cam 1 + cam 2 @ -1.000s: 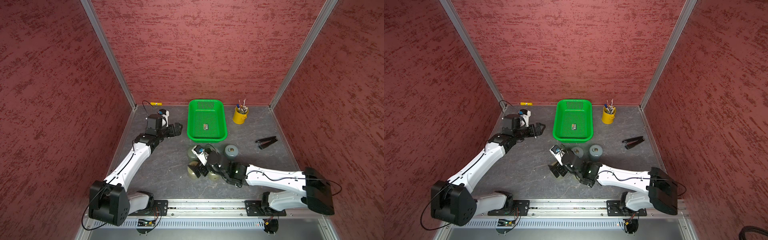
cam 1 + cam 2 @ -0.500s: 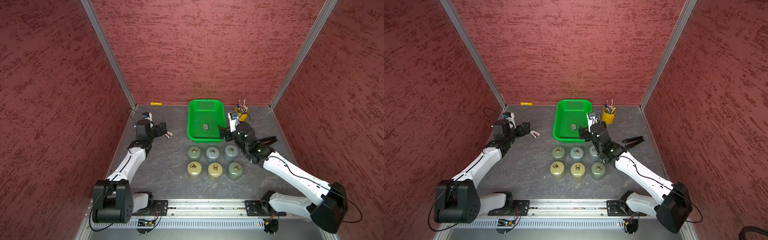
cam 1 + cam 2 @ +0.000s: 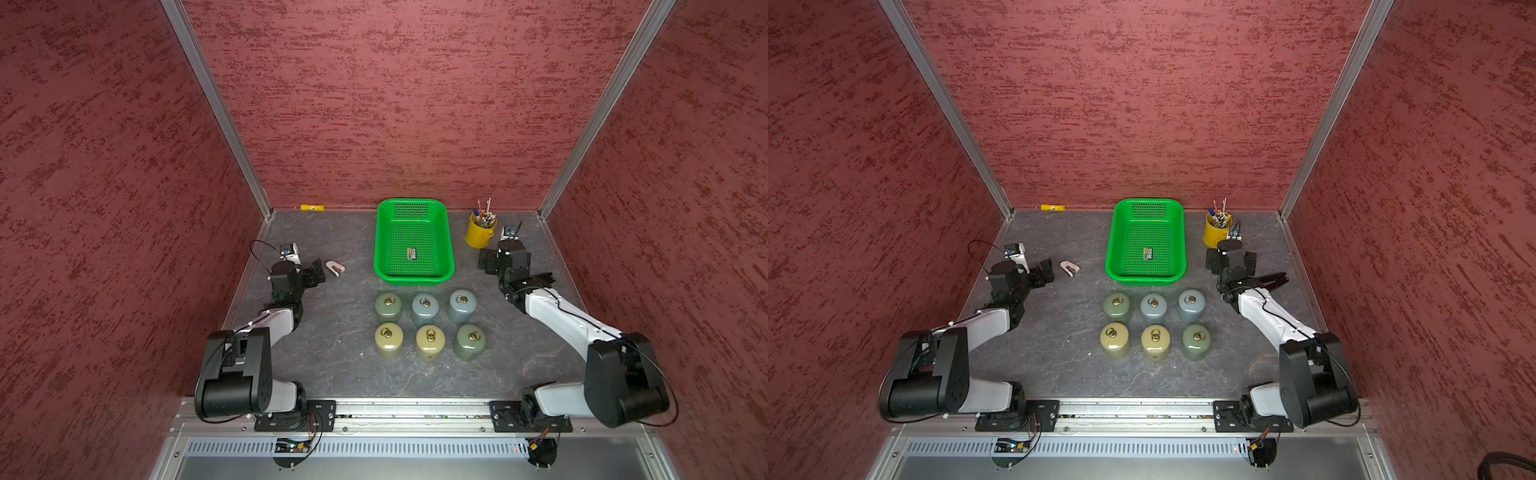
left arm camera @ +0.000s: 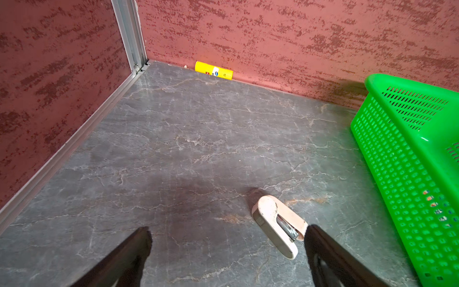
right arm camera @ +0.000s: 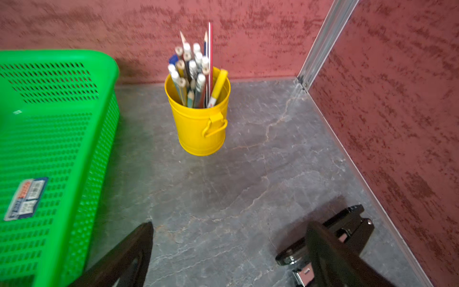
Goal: Take the tea canister out of the basket
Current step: Reset both arms
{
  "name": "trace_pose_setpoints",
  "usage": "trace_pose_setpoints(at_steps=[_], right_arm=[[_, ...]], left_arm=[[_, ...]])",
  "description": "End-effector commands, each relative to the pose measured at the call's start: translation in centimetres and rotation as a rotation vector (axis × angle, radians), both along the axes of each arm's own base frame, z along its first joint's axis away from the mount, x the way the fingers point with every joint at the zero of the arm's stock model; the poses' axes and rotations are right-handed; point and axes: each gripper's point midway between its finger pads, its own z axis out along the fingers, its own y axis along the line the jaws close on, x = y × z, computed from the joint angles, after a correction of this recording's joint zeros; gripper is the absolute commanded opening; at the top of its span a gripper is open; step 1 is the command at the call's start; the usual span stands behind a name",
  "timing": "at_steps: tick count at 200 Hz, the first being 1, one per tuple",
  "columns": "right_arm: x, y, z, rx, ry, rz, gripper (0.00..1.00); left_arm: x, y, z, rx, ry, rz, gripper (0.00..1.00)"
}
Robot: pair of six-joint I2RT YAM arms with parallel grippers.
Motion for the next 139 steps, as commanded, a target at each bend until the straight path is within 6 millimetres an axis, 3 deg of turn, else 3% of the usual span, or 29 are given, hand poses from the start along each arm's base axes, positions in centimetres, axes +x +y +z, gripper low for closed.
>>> trace_pose_setpoints(at_steps=[1,33,52,97,139], right_arm=[[1.1,-0.8,1.1,-0.056,-0.124,-0.005,0.99],[1.0,-3.2,1.2,-0.025,-0.159,-0.045,0.99],[1.3,-3.8,0.0,-0.009,-0.097,-0.029,0.99],[0.5,-3.4,-3.8,0.008,-0.153,0.027,0.99],[-1.2,-3.2,-3.3,0.022,-0.253,0.05,0.99]], left_arm=[[0.2,-0.1,0.8,0.024,-0.101,-0.021,1.0],[0.3,-0.3,0.7,0.031,-0.093,-0.027,1.0],[0.3,-0.3,0.7,0.032,-0.091,-0.026,1.0],[0.2,-1.3,0.2,0.069,-0.133,-0.05,1.0],[-0.5,-0.9,-0.1,0.074,-0.169,-0.018,1.0]])
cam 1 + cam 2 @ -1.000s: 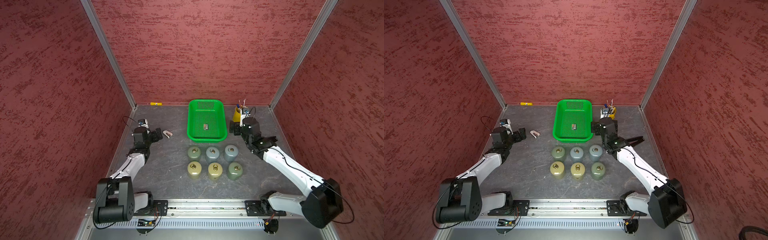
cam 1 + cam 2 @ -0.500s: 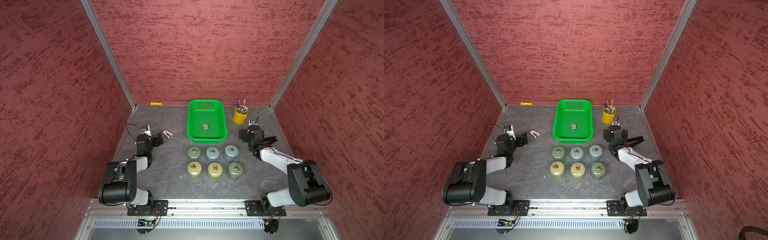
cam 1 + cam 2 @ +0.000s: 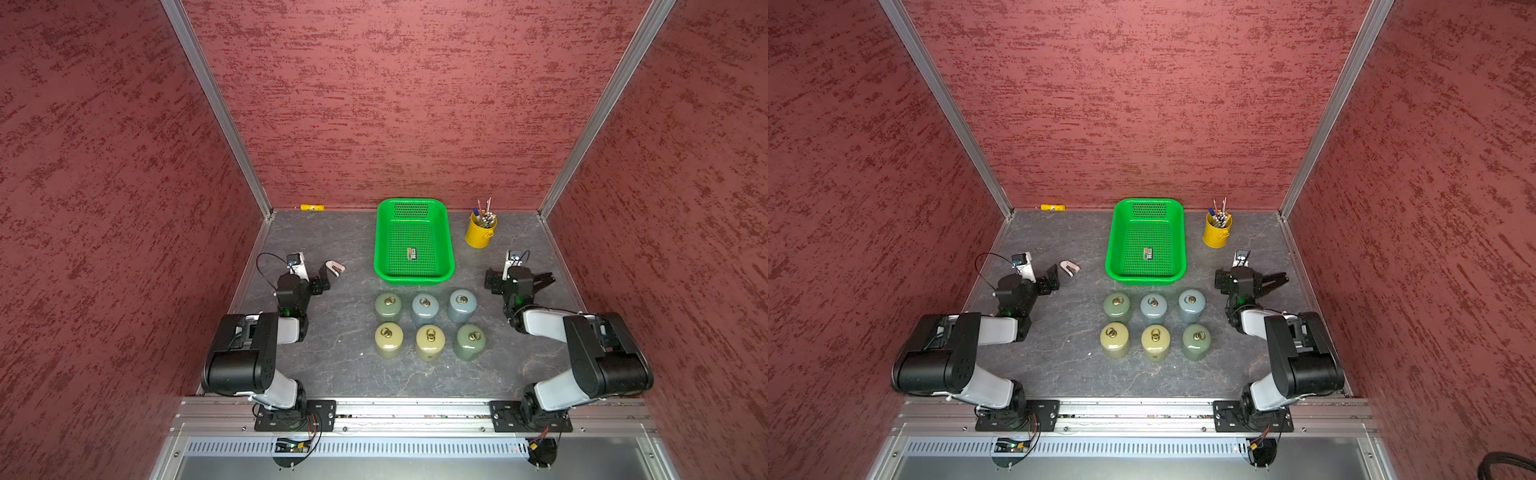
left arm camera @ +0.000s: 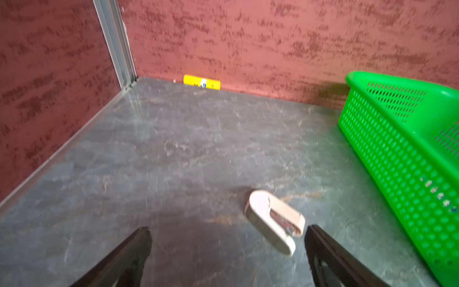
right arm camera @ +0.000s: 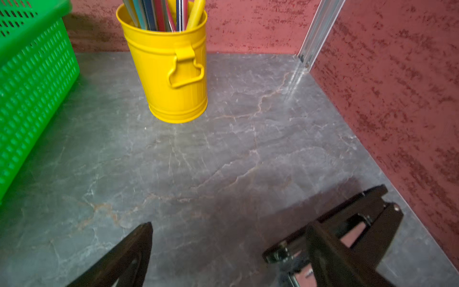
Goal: Take the tea canister out of the basket
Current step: Reset both arms
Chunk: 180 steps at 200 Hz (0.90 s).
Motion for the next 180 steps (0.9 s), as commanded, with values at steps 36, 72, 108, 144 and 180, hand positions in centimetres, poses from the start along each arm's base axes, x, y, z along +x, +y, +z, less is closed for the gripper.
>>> trace_pose_setpoints(at_steps=[36,72,108,144,180], right_arm=[[0.2,0.9,3.3,0.012,-0.256,0.067,0.99],[0.4,0.5,3.1,0.021,-0.225,0.041,0.99],[0.3,0.6,3.2,0.019,-0.234,0.045,0.99],[0.4,0.5,3.2,0.018,-0.232,0.044,0.99],[0.4,0.5,3.1,0.019,-0.228,0.043,0.99]], left_arm=[[0.6,0.4,2.0,0.027,-0.084,0.021,1.0],[0.8,0.2,2.0,0.038,-0.074,0.025,1.0],[0.9,0.1,1.9,0.051,-0.068,0.026,1.0],[0.9,0.0,1.9,0.053,-0.068,0.027,1.0],[0.9,0.0,2.0,0.058,-0.068,0.03,1.0]])
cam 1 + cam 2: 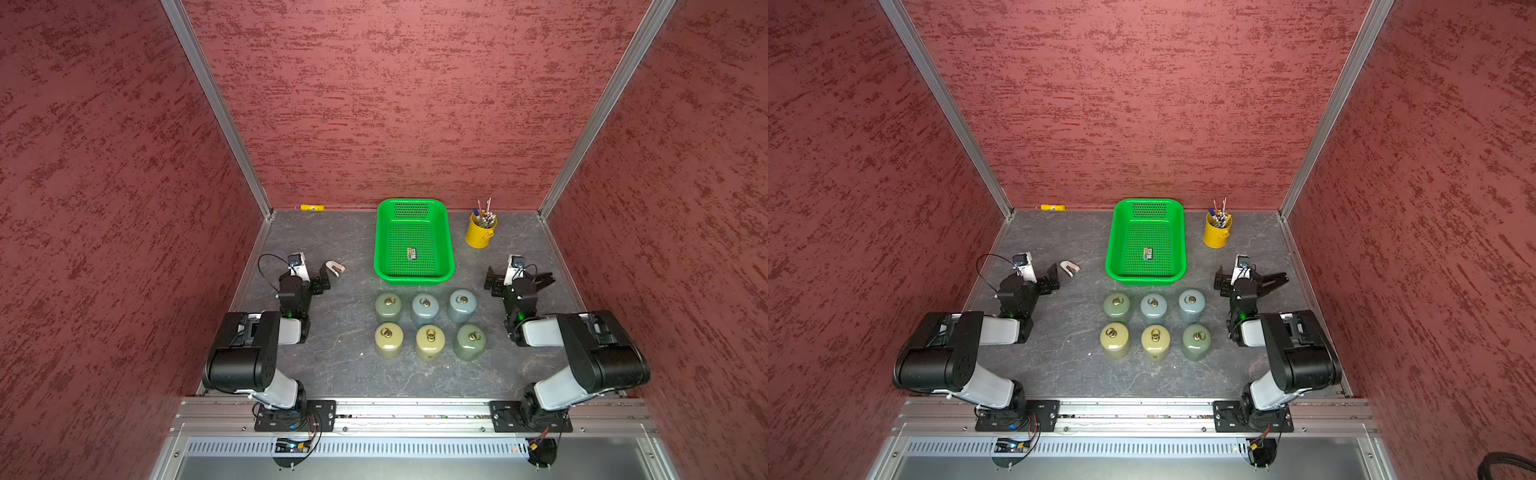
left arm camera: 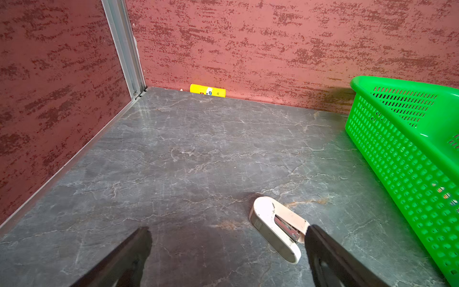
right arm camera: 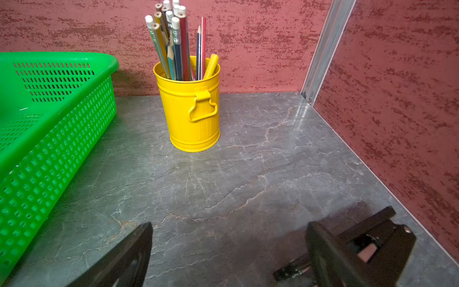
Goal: Take the tea canister out of the basket
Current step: Reset both arms
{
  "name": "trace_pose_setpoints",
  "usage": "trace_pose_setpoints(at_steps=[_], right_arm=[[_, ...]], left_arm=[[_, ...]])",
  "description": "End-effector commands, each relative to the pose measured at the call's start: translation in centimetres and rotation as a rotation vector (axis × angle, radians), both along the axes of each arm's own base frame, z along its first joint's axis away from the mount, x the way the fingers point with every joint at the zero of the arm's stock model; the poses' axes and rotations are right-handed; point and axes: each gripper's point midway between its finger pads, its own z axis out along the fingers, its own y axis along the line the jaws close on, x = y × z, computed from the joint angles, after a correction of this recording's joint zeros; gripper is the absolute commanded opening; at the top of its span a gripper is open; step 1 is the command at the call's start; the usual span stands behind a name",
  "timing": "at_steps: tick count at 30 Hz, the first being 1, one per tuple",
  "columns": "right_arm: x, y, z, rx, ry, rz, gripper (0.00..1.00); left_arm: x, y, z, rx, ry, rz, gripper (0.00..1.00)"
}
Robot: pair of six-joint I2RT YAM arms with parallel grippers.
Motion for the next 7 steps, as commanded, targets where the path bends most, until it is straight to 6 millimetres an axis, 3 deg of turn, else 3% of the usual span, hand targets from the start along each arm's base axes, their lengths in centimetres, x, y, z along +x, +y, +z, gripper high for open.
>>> trace_pose_setpoints(at_steps=[1,7], right_arm=[[0.5,-0.12,0.92,0.0,-0.034,-0.001,0.99],[0.5,-0.12,0.97,0.002,-0.037,0.0,0.99]], left_arm=[[0.39,-0.02,0.55,0.02,-0.012,0.004,1.0],[0.38,-0.07,0.58,0.019,-0.014,0.002,1.0]])
